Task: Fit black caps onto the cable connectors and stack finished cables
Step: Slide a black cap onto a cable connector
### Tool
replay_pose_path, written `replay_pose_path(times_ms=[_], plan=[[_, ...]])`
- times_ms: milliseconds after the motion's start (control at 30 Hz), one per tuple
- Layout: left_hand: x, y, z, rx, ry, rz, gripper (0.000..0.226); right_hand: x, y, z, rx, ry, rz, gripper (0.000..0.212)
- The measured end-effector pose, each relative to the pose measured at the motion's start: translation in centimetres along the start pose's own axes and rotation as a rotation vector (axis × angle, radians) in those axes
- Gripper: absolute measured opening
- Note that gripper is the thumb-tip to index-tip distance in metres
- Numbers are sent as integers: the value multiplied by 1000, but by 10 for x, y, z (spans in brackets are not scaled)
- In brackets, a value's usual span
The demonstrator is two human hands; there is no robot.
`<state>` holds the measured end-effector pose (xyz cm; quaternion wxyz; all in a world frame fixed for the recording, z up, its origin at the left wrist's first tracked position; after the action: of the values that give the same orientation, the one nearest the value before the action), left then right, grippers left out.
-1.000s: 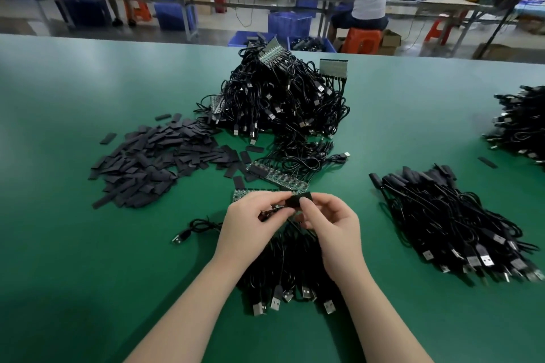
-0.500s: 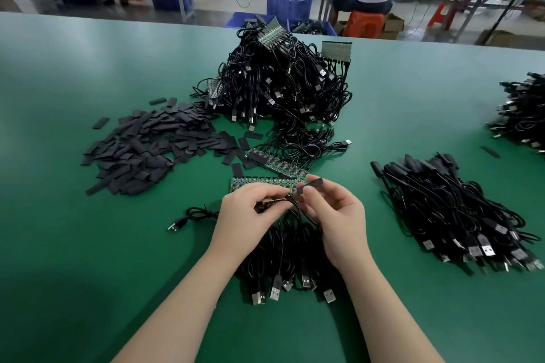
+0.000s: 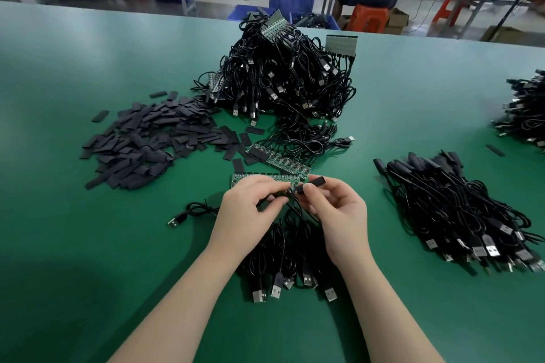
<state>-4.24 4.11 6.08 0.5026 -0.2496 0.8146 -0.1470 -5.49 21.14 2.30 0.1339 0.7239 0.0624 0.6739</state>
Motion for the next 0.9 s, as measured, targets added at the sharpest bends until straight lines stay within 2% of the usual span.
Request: replay_pose_path(times_ms=[133,367,600,900], plan=[[1,1,0,4,-7,-21,27,-1,1,1,-2,9,39,21],[10,0,3,6,-91,-49,22,-2,3,3,-6,15,133,14],[6,4,4,54,-92,-107,26,2,6,5,17,1,126,15],[13,9,2,87,-109,28,22,9,7,6,30,-40,164,15]])
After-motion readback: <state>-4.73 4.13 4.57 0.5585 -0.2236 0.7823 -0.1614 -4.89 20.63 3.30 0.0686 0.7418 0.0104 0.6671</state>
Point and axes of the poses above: each hand's wrist, its own z-axis away from the middle knuckle, its own y-axis out of the palm, x = y × z, the point moved 10 cm from there along -z, towards the middle knuckle
